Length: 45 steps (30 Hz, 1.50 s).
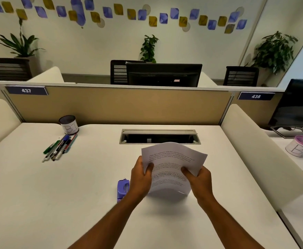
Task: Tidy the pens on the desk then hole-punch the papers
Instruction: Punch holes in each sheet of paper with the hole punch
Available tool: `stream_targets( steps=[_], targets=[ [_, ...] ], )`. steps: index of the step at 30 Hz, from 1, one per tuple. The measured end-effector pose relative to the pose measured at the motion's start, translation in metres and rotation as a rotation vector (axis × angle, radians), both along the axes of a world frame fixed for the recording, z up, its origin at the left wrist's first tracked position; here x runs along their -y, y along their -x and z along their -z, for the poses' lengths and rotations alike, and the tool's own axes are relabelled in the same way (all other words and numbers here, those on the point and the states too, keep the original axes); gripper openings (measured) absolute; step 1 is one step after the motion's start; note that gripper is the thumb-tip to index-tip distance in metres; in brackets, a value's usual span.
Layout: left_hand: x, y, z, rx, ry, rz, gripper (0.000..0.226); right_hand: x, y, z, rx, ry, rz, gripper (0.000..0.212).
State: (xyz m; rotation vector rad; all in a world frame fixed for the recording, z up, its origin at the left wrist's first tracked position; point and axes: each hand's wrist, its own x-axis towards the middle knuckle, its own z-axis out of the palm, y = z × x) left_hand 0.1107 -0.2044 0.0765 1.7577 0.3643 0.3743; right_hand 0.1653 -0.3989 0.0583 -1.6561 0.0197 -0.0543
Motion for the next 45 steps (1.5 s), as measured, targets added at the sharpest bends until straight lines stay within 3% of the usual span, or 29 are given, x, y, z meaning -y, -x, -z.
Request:
stream_targets(
  steps=[5, 10, 16, 19, 22, 28, 31, 33, 35, 41, 45],
  targets=[
    [-0.004, 0.004, 0.005, 0.005, -0.007, -0.010, 0.024, -0.002, 0.004, 0.003, 0.008, 0.002, 0.005, 0.054],
    [-0.003, 0.010, 0.019, -0.083, 0.006, 0.024, 0.026, 0.001, 0.001, 0.017, -0.131, 0.179, -0.088, 0.030],
    [-0.001, 0.011, 0.020, -0.093, -0.021, 0.037, 0.023, -0.001, 0.003, 0.016, -0.063, 0.136, -0.033, 0.037],
    [0.001, 0.013, 0.028, -0.193, -0.067, 0.098, 0.024, -0.002, 0.006, 0.023, -0.082, 0.179, 0.003, 0.024],
    [-0.001, 0.015, 0.027, -0.183, -0.037, 0.026, 0.031, 0.003, 0.002, 0.021, -0.115, 0.118, 0.050, 0.011],
    [-0.012, 0.025, 0.030, -0.264, 0.199, -0.259, 0.066, 0.008, 0.001, 0.007, -0.278, -0.303, 0.037, 0.026],
    [-0.013, 0.024, 0.036, -0.313, 0.470, -0.207, 0.060, 0.005, 0.006, 0.006, -0.373, -0.493, 0.011, 0.031],
    [-0.012, 0.022, 0.036, -0.257, 0.682, -0.113, 0.050, 0.001, 0.010, 0.008, -0.425, -0.561, -0.003, 0.038],
    [-0.010, 0.020, 0.033, -0.161, 0.776, -0.045, 0.043, -0.004, 0.014, 0.011, -0.443, -0.585, -0.026, 0.047],
    [-0.015, 0.018, 0.024, -0.073, 0.465, -0.074, 0.034, -0.001, 0.021, 0.019, -0.412, -0.558, -0.097, 0.060],
    [-0.028, 0.020, 0.023, -0.060, 0.343, -0.084, 0.035, 0.022, 0.006, 0.015, -0.409, -0.621, 0.054, 0.054]
  ],
)
